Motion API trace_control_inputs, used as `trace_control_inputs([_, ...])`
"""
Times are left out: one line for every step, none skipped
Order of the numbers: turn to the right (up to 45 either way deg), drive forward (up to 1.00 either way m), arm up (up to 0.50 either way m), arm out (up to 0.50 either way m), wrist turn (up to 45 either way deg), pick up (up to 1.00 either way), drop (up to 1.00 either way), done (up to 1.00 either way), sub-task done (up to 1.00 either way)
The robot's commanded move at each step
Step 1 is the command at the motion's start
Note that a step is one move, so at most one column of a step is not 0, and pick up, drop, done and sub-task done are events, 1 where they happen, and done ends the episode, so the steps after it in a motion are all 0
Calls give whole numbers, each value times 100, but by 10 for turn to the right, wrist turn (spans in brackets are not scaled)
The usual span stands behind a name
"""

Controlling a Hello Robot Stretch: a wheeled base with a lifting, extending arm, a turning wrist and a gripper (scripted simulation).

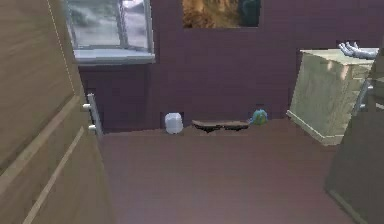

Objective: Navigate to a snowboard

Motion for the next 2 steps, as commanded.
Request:
trace_control_inputs([0, 90, 0, 0, 0, 0, 0, 0, 0])
trace_control_inputs([-90, 0, 0, 0, 0, 0, 0, 0, 0])
